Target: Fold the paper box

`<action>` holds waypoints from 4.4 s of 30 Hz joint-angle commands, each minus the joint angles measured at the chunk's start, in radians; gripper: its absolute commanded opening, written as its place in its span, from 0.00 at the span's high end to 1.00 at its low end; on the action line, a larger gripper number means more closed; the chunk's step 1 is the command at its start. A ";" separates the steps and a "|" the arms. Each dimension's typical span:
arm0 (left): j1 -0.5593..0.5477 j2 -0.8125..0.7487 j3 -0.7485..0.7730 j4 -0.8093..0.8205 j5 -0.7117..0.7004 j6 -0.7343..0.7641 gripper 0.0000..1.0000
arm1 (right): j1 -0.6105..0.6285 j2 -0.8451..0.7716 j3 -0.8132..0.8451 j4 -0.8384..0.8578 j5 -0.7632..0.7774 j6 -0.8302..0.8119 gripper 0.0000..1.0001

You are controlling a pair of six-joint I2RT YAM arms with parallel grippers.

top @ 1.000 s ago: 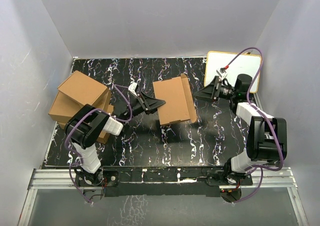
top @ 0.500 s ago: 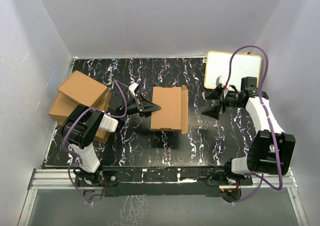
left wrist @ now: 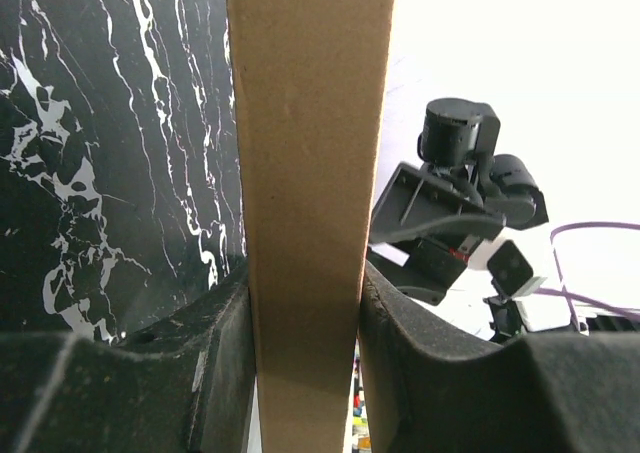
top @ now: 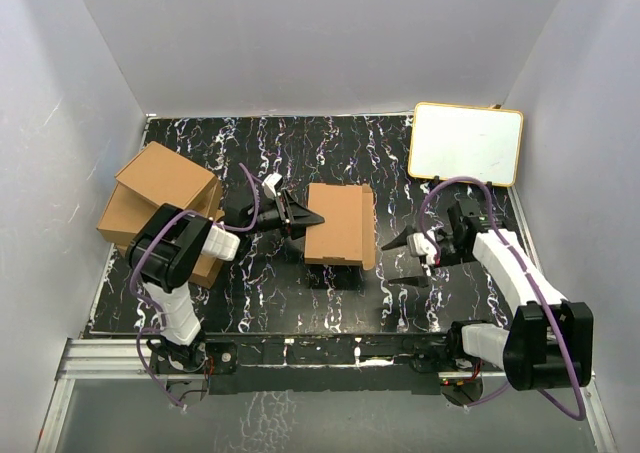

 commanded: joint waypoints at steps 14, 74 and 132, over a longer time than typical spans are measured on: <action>0.003 0.053 0.042 0.113 0.031 -0.041 0.92 | 0.112 -0.024 -0.092 0.339 -0.071 0.057 0.48; -0.016 0.087 0.089 0.080 0.082 0.114 0.94 | 0.234 0.019 -0.166 0.794 0.142 0.707 0.92; -0.009 -0.070 0.263 -0.756 0.009 0.648 0.96 | 0.363 0.124 -0.135 0.989 0.314 1.029 0.92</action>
